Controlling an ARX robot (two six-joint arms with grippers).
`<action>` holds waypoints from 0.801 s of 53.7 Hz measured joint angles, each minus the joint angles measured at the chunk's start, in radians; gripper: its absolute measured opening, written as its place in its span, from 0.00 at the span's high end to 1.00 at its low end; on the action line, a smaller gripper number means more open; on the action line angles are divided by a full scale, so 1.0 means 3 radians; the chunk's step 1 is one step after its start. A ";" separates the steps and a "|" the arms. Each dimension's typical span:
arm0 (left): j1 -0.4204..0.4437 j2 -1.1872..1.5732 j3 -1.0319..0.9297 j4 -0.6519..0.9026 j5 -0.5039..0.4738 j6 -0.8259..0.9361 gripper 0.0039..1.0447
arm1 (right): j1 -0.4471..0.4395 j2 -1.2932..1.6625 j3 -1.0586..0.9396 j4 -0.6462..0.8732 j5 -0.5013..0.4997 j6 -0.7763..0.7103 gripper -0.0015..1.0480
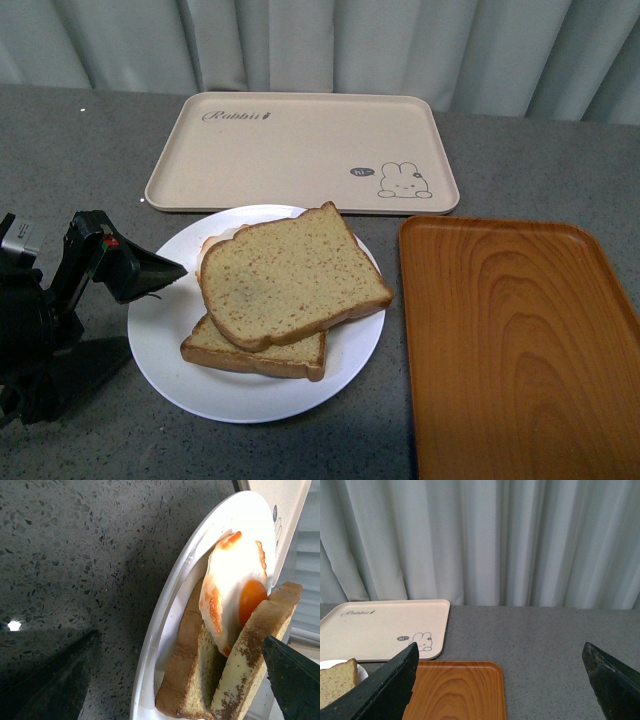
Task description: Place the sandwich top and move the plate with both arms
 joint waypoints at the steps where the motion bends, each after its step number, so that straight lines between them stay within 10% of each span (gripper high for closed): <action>1: -0.0004 0.0004 0.0004 0.0005 0.0000 -0.0008 0.06 | 0.0000 0.0000 0.0000 0.0000 0.0000 -0.0001 0.09; 21: -0.0052 0.0088 0.0061 0.0085 -0.0009 -0.0252 0.07 | 0.0000 0.0000 0.0000 0.0000 0.0000 -0.0001 0.09; 43: -0.0107 0.0121 0.0042 0.0097 -0.0024 -0.0319 0.56 | 0.0000 0.0000 0.0000 0.0000 0.0000 0.0000 0.09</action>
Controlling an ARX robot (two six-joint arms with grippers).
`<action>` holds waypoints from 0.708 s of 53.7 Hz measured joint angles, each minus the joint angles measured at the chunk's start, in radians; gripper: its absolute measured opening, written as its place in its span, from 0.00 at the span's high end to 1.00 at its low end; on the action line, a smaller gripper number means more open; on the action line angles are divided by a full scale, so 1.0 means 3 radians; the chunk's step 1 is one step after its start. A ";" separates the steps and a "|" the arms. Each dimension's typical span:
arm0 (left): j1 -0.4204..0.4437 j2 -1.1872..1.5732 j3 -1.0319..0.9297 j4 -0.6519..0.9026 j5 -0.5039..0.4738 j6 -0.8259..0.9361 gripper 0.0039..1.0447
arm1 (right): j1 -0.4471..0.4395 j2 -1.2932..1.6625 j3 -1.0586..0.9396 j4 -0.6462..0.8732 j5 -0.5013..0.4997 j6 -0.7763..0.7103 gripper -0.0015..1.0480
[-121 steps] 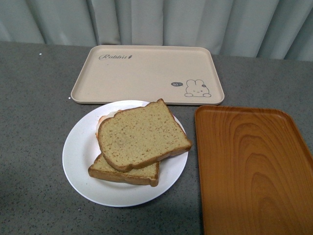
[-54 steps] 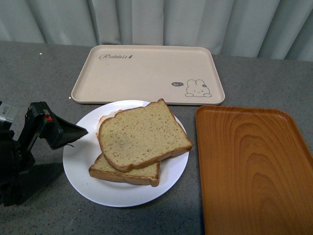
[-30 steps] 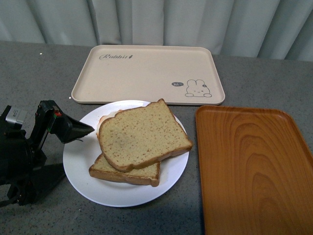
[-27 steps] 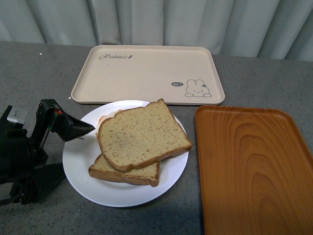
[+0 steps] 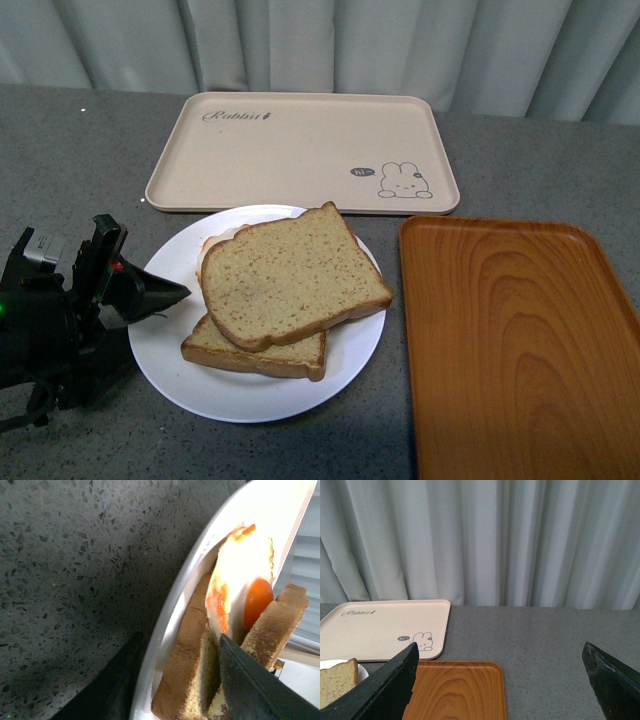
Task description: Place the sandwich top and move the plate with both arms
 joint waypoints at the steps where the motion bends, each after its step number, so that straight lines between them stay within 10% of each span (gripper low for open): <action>1: -0.0005 0.0000 -0.0001 0.0005 -0.0005 0.0000 0.59 | 0.0000 0.0000 0.0000 0.0000 0.0000 -0.0001 0.09; 14: -0.0013 0.0008 -0.0019 0.0148 0.0038 -0.0041 0.96 | 0.0000 0.0000 0.0000 0.0000 0.0000 0.0000 0.09; 38: -0.0009 0.0033 -0.0206 0.1143 0.0192 -0.0453 0.96 | 0.0000 0.0000 0.0000 0.0000 0.0000 -0.0001 0.09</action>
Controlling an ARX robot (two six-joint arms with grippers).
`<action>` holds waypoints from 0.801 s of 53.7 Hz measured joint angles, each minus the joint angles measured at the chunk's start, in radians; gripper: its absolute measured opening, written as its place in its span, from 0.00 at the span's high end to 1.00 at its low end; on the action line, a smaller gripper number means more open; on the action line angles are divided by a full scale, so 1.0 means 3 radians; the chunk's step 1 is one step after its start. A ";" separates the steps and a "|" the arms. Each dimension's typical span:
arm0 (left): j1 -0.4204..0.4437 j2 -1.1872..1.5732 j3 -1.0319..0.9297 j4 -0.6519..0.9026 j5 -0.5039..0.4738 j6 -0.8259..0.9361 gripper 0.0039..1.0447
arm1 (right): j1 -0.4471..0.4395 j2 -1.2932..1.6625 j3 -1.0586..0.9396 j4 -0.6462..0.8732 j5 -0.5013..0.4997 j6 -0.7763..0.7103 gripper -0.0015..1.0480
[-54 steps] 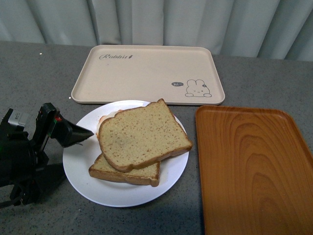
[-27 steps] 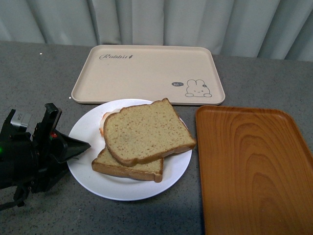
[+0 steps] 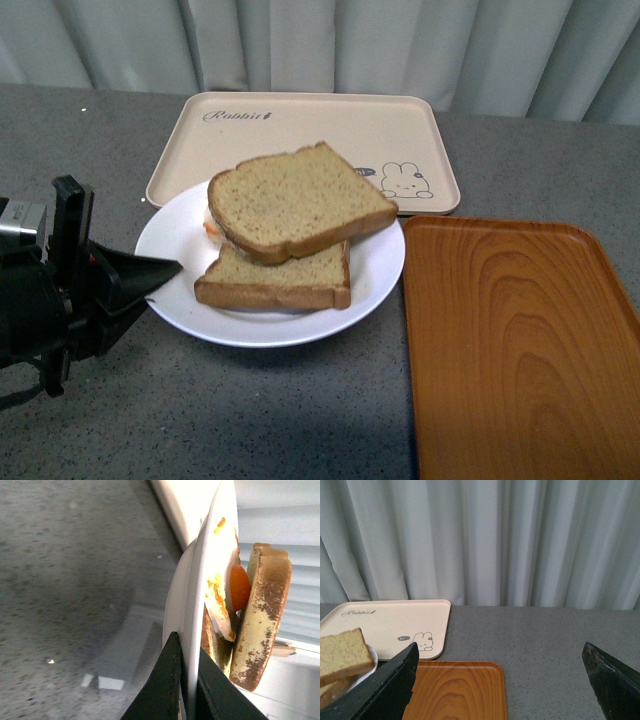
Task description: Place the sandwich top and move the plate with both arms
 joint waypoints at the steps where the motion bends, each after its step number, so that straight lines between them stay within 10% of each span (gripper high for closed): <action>1: 0.0000 -0.0013 -0.0009 0.0074 0.0023 -0.0027 0.96 | 0.0000 0.0000 0.0000 0.0000 0.0000 0.0000 0.09; 43: -0.0387 0.0451 0.2140 -0.1502 -0.0633 -0.0244 0.96 | 0.0000 0.0000 0.0000 0.0000 0.0000 0.0000 0.09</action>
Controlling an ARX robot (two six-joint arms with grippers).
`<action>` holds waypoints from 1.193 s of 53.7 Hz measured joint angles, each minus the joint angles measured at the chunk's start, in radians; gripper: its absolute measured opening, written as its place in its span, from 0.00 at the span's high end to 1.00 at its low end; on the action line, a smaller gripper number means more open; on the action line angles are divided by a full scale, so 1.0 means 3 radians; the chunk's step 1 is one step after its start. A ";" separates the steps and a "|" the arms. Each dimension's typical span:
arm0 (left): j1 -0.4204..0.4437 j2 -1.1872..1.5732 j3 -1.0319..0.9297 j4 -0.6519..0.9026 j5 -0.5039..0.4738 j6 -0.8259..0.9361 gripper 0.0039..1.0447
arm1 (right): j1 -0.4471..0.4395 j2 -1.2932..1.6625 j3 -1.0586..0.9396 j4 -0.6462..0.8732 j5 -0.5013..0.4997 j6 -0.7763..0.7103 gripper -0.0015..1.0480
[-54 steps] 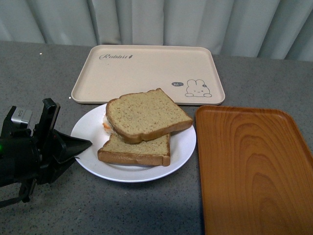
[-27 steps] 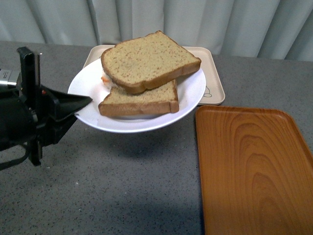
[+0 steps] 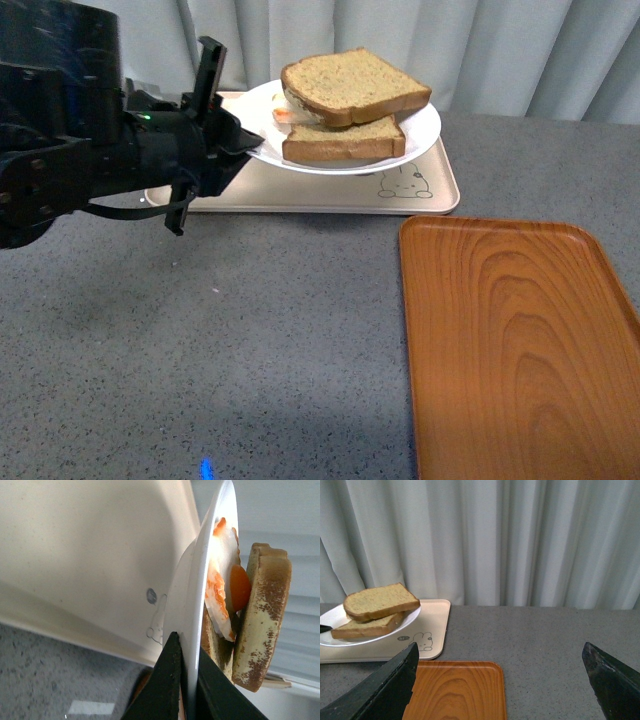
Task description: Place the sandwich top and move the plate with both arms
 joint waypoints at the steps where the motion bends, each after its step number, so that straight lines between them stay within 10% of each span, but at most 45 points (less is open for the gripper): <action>1: -0.0006 0.0058 0.0083 -0.0065 -0.0023 0.0003 0.96 | 0.0000 0.0000 0.0000 0.0000 0.0000 0.0000 0.09; 21: -0.0022 0.0654 0.0968 -0.0529 -0.0186 0.0045 0.96 | 0.0000 0.0001 0.0000 0.0000 0.0000 0.0001 0.09; 48: 0.0327 -0.1298 -0.0791 -0.1237 -0.0938 0.1308 0.04 | 0.0000 0.0000 0.0000 0.0000 0.0000 0.0000 0.09; 59: 0.0420 -0.2007 -0.2349 0.1399 -0.1392 0.3447 0.40 | 0.0000 0.0001 0.0000 -0.0001 0.0000 0.0000 0.09; 64: 0.0467 -0.2408 -0.2641 0.1520 -0.1349 0.3844 0.60 | 0.0000 0.0001 0.0000 -0.0001 0.0000 0.0000 0.09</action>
